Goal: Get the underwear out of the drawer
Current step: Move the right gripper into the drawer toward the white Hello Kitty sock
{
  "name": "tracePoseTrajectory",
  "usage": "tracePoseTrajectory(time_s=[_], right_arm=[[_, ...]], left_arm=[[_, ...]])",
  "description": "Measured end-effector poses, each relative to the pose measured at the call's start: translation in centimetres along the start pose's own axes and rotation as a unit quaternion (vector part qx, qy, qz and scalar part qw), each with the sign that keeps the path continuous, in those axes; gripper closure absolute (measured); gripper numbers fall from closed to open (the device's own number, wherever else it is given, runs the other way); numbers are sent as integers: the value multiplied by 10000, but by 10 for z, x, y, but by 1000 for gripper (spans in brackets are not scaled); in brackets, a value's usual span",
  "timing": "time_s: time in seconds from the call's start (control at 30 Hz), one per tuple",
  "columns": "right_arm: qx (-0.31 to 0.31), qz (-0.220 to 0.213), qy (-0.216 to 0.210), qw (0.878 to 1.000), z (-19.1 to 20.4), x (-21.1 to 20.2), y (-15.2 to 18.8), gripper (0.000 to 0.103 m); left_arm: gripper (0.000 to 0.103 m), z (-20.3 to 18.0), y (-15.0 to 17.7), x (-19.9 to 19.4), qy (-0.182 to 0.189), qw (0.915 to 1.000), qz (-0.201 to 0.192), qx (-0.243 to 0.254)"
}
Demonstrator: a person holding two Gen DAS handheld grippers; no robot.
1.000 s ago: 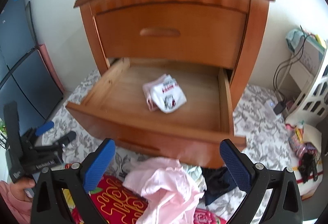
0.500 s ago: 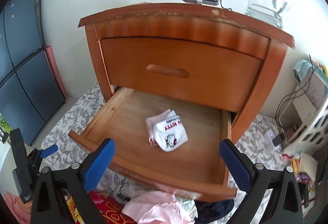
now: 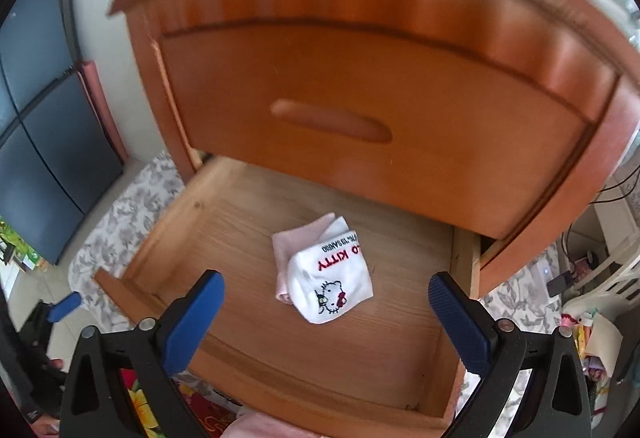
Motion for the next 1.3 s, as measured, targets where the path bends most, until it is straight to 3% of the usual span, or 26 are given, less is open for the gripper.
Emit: tracePoseTrajectory(time_s=[0.27, 0.67, 1.3], right_arm=[[71, 539, 77, 9985, -7, 51, -3, 1], [329, 1487, -159, 9882, -15, 102, 4, 16], [487, 2094, -130, 9765, -11, 142, -3, 30]], left_arm=[[0, 3, -1, 9, -2, 10000, 76, 3], [0, 4, -1, 17, -39, 9999, 161, 28], [0, 7, 0, 21, -48, 9997, 242, 0]])
Point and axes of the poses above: each gripper's, at about its wrist camera, not at the fingertips, and x roughly the way its jaws point, z to its left, y to its underside, the point moved 5 cm from there along x, roughly the way its jaws point, and after that the axes turned 10 degrees about z, right-handed, at the moved point
